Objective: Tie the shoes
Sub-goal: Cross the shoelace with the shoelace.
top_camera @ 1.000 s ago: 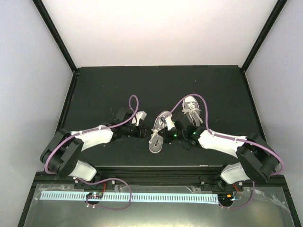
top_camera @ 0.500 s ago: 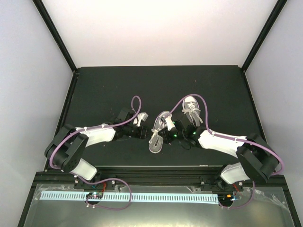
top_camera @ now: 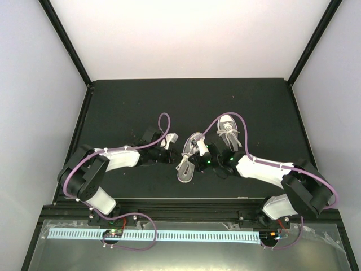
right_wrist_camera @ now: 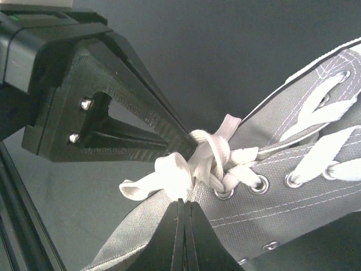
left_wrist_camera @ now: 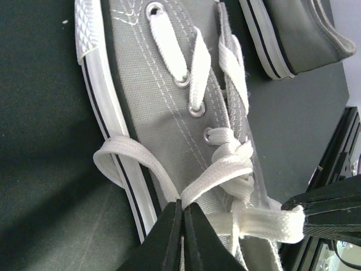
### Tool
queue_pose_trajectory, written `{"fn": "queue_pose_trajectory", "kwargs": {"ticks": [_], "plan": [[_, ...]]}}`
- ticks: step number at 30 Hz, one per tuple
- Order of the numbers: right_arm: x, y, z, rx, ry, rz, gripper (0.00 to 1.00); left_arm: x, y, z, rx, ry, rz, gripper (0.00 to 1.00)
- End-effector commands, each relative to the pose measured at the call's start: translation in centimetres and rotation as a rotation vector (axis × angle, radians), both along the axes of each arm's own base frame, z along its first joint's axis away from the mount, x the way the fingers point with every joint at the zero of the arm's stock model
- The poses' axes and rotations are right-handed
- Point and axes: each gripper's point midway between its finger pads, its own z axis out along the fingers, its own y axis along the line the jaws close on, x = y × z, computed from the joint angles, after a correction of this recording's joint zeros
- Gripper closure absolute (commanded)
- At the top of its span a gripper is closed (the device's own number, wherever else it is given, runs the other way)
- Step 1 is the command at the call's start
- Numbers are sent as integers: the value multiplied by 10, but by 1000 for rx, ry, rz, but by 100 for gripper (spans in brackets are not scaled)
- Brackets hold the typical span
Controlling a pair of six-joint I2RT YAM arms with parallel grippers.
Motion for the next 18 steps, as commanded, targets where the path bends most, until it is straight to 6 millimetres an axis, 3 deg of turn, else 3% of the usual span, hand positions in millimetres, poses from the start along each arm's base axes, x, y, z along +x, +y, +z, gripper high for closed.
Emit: {"fn": "queue_pose_trajectory", "kwargs": {"ticks": [1, 6, 18], "plan": [[2, 4, 8, 9, -11, 14, 98, 16, -6, 26, -52, -99, 8, 98], [6, 8, 8, 5, -6, 15, 98, 17, -4, 39, -67, -151, 15, 98], [17, 14, -6, -31, 40, -29, 98, 8, -2, 38, -75, -142, 2, 99]]}}
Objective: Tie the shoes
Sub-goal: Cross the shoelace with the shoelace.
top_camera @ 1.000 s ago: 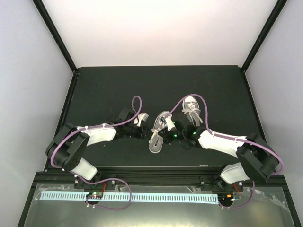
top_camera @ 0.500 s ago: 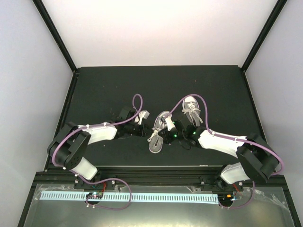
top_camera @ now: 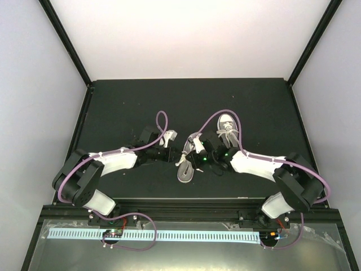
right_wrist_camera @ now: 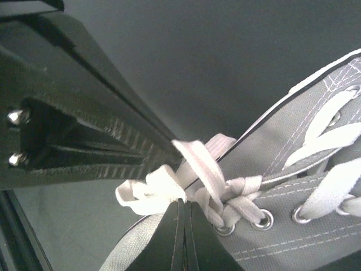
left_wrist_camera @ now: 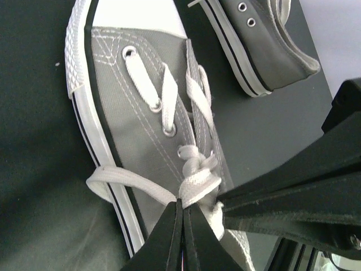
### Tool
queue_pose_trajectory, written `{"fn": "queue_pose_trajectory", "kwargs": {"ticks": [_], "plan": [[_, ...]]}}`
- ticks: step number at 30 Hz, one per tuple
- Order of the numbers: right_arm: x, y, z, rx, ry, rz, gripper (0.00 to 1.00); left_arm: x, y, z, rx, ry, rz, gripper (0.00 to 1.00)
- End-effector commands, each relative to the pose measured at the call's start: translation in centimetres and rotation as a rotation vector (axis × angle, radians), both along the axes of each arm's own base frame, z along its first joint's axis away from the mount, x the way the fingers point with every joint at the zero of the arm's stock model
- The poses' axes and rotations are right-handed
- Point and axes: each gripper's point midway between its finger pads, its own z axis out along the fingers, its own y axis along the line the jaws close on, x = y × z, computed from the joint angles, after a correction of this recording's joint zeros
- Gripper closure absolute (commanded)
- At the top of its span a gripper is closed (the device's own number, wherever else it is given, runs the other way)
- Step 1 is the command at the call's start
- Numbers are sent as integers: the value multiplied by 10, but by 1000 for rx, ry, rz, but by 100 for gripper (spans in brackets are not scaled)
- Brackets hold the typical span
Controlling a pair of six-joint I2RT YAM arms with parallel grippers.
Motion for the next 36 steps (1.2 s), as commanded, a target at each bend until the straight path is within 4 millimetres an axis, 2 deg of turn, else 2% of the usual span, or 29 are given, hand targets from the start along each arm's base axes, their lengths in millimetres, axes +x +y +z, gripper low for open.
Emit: {"fn": "queue_pose_trajectory", "kwargs": {"ticks": [1, 8, 19, 26, 31, 33, 36], "plan": [[9, 4, -1, -11, 12, -31, 98, 1, 1, 14, -28, -49, -5, 98], [15, 6, -9, -39, 18, -65, 98, -4, 2, 13, -33, -48, -8, 98], [24, -2, -21, -93, 32, -157, 98, -15, 2, 14, -48, -66, -50, 99], [24, 0, -12, -34, 13, -171, 98, -32, -6, -2, -21, -37, -136, 98], [22, 0, -7, -6, 3, -169, 98, -34, 2, -27, 63, 27, -108, 98], [22, -1, -7, -5, 0, -169, 98, -36, 2, -29, 64, 40, -109, 95], [20, -2, -9, -12, 2, -168, 98, -36, 2, -23, 48, 22, -105, 84]]}}
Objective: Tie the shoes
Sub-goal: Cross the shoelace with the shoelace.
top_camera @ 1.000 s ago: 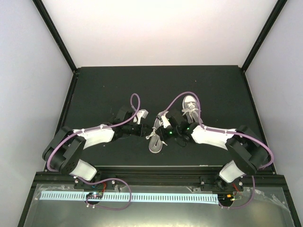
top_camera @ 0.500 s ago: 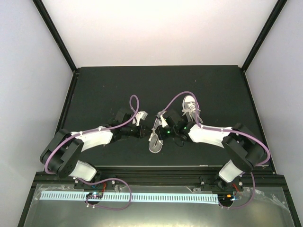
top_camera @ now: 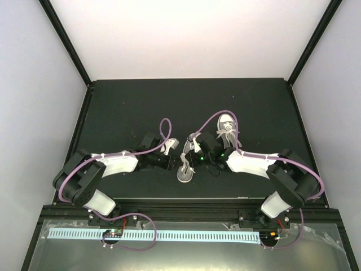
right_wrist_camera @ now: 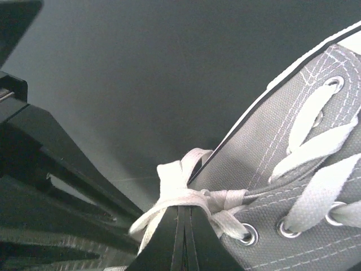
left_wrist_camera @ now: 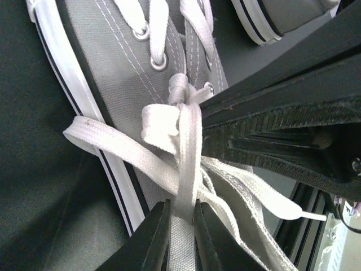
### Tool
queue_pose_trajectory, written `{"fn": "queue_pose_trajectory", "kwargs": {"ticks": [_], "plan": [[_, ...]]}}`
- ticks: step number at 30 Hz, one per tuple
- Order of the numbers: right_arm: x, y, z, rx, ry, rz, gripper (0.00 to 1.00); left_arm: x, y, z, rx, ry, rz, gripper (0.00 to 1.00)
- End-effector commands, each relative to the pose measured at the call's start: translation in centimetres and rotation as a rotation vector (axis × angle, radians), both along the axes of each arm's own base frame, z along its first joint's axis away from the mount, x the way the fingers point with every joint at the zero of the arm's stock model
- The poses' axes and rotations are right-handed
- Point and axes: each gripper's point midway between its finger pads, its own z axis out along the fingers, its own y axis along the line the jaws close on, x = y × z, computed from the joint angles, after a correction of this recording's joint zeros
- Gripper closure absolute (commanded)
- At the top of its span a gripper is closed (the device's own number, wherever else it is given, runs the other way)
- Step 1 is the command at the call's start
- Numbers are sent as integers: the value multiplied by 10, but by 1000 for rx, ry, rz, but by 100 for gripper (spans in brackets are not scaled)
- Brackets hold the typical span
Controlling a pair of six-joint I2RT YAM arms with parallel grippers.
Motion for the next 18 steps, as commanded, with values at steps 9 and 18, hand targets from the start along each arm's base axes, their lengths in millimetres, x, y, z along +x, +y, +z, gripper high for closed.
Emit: {"fn": "queue_pose_trajectory", "kwargs": {"ticks": [9, 18], "plan": [[6, -6, 6, 6, -42, -34, 98, 26, 14, 45, -34, -121, 129, 57], [6, -6, 7, 8, -42, -33, 98, 46, 6, 38, -66, -40, 169, 63]]}}
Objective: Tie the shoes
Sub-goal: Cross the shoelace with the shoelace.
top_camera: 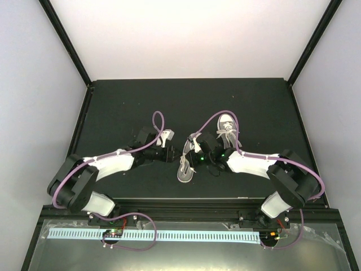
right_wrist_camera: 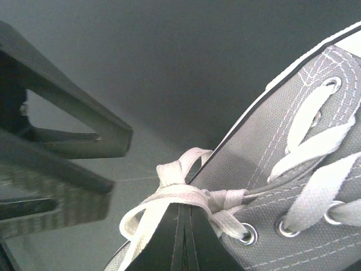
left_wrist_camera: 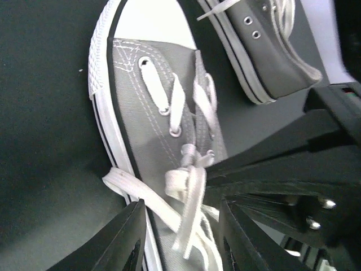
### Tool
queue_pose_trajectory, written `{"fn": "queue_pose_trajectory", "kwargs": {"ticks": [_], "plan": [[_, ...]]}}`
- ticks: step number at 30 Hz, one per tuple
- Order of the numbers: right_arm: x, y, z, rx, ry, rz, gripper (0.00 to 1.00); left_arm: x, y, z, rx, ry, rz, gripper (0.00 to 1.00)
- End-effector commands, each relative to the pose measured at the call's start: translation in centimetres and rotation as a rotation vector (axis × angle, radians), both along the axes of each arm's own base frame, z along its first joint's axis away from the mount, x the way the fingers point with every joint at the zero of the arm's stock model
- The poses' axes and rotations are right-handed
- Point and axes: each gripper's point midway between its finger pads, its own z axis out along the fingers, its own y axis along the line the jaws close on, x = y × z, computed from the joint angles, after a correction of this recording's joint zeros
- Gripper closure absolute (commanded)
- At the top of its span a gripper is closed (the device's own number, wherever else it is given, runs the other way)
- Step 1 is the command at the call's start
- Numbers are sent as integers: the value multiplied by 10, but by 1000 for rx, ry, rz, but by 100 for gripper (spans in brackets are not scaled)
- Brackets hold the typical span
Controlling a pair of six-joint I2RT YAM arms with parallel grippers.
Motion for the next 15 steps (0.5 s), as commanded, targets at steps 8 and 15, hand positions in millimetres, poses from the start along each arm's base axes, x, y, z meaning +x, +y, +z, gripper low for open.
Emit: {"fn": "queue_pose_trajectory", "kwargs": {"ticks": [8, 15], "plan": [[5, -5, 5, -3, -33, -28, 98, 25, -16, 1, -87, 61, 36, 67], [5, -5, 4, -4, -32, -27, 98, 32, -16, -7, -93, 88, 61, 70]]}}
